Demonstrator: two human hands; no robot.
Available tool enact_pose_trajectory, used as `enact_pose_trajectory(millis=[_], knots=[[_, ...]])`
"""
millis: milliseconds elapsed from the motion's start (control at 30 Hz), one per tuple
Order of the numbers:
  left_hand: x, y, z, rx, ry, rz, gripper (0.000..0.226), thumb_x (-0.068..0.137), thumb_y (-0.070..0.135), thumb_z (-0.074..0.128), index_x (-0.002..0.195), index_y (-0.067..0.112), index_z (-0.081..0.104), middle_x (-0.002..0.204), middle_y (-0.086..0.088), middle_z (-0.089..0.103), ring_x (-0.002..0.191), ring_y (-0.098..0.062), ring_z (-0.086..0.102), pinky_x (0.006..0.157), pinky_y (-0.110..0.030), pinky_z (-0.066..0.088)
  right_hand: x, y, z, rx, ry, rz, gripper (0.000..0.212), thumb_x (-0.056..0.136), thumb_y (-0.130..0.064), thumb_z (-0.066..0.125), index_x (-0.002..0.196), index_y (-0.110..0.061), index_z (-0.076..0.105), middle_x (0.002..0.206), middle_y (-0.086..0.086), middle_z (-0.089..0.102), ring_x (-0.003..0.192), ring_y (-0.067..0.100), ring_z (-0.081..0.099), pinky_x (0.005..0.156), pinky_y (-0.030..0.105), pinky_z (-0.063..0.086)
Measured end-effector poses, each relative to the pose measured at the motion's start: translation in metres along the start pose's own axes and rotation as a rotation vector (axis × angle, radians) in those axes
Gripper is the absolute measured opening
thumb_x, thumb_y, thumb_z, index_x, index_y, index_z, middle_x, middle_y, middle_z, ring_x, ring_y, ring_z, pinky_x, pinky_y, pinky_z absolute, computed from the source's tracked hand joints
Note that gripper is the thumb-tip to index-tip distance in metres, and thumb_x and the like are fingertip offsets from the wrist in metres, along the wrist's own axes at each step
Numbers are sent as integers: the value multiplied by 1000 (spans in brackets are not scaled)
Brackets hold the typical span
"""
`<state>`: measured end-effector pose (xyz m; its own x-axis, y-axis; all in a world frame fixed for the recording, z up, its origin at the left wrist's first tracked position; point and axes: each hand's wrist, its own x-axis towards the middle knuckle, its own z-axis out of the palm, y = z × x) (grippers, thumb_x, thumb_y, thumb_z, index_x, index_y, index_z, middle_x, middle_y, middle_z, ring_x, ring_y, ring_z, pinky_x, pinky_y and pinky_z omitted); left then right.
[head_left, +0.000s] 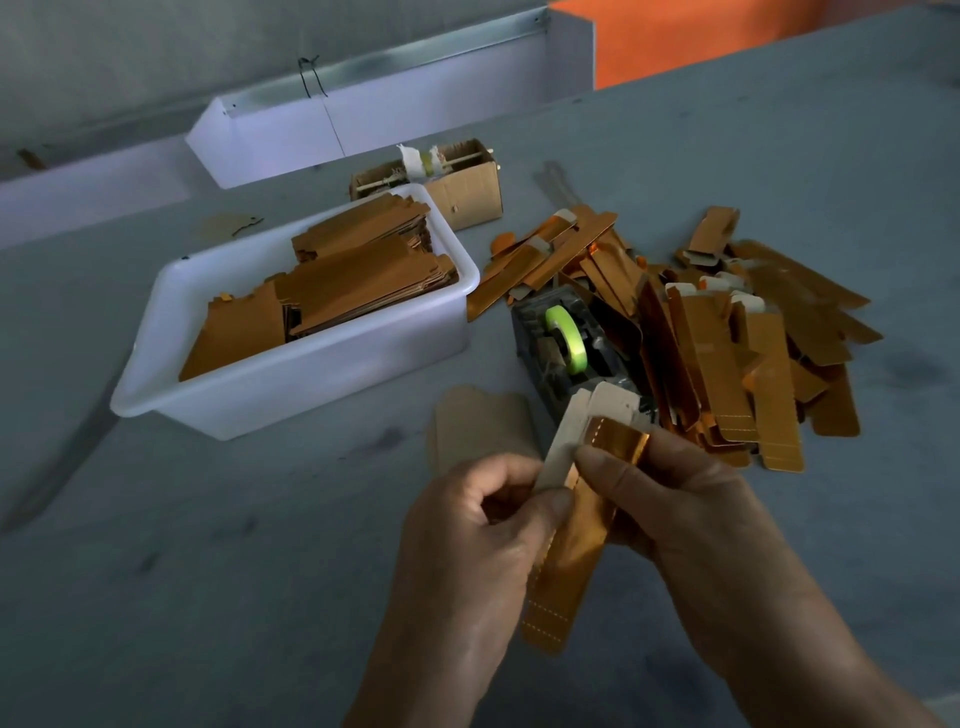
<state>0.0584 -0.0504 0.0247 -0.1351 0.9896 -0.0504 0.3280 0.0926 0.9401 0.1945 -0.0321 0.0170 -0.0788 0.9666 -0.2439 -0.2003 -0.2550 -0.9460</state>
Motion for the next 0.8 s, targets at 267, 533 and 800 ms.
enact_pose_trajectory(millis=[267,533,800], knots=[[-11,12,21,763,183,336,41,60,7,83,100,15,77,73,-1,52,67,-21,59,51,-26,46,1,3,6,98,32,7,33,63,-32,64,89,-12,70,80,8,73,74,19,71,62,24,56],[-27,16,41,1093,58,266,62,37,19,93,97,11,78,67,-3,60,52,-16,59,33,-22,32,-7,6,9,1,80,-50,29,72,-41,63,80,-13,69,75,4,71,74,15,70,64,24,56],[-13,9,11,139,150,16,20,81,10,72,92,27,73,82,6,71,73,-6,68,61,-14,51,-4,0,8,-42,34,-75,23,81,-27,61,59,-19,64,63,5,65,65,19,64,73,34,55]])
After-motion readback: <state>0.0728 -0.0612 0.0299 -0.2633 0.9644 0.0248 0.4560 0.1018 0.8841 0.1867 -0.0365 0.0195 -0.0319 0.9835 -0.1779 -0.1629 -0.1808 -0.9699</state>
